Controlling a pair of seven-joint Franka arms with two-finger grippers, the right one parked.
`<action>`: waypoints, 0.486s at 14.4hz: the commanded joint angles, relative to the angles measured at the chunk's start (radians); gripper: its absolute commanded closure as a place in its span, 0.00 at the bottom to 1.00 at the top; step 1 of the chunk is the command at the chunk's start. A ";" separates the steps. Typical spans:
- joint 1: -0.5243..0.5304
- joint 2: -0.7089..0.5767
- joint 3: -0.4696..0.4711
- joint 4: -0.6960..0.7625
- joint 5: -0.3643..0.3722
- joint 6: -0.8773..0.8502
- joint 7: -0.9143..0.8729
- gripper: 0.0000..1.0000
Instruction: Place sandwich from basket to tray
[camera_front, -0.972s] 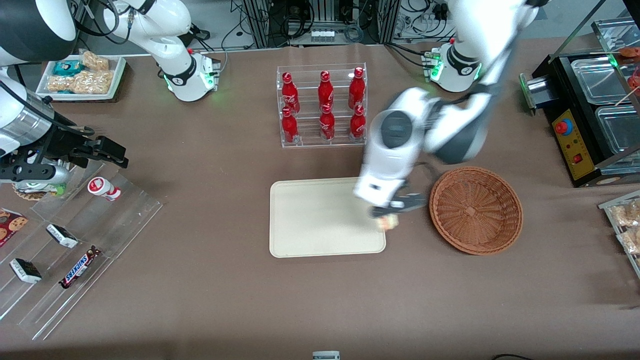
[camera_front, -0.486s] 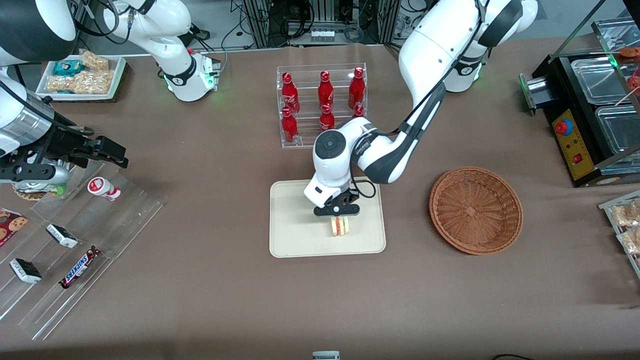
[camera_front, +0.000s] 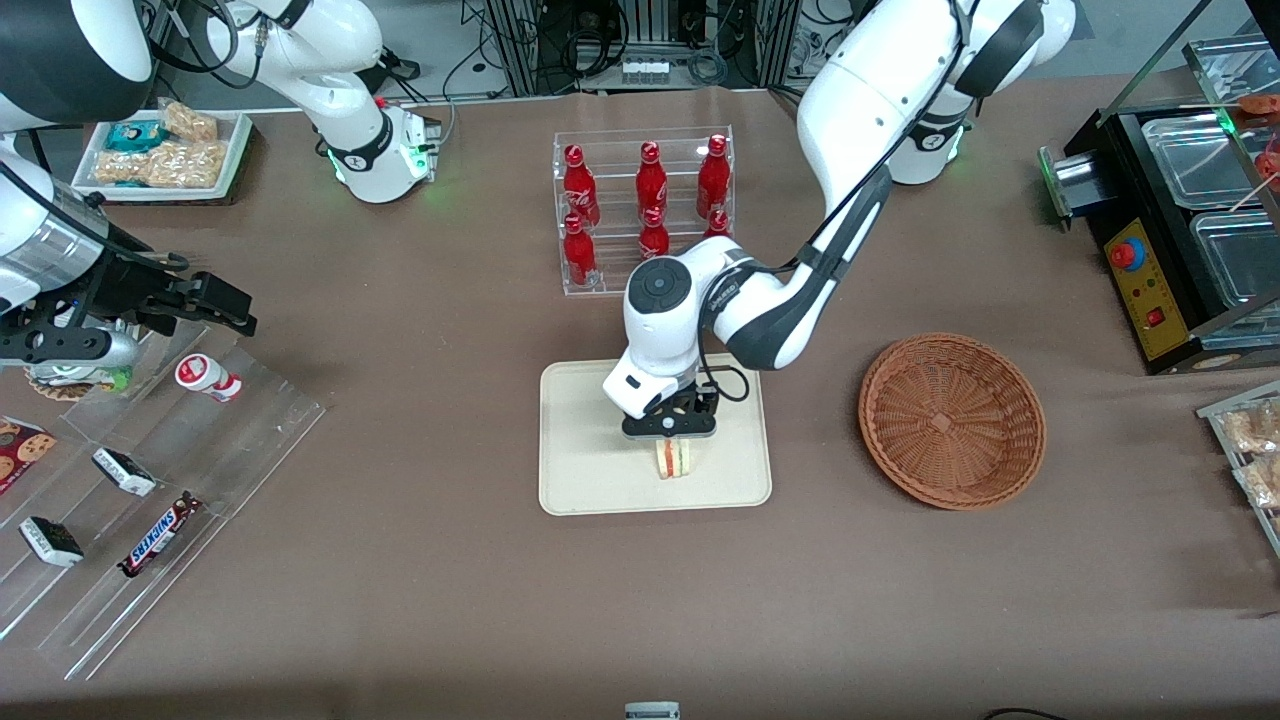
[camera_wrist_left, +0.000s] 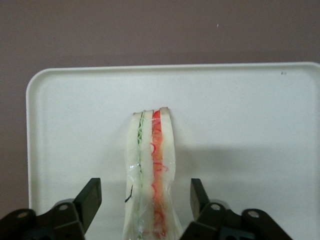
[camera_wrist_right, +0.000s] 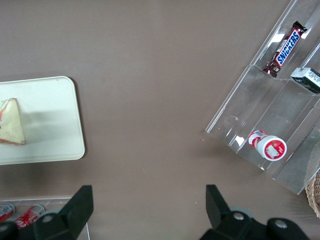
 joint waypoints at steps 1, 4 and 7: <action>0.094 -0.175 0.000 -0.021 -0.003 -0.133 -0.078 0.00; 0.241 -0.342 0.000 -0.035 -0.084 -0.321 -0.057 0.00; 0.442 -0.497 -0.002 -0.084 -0.244 -0.519 0.198 0.00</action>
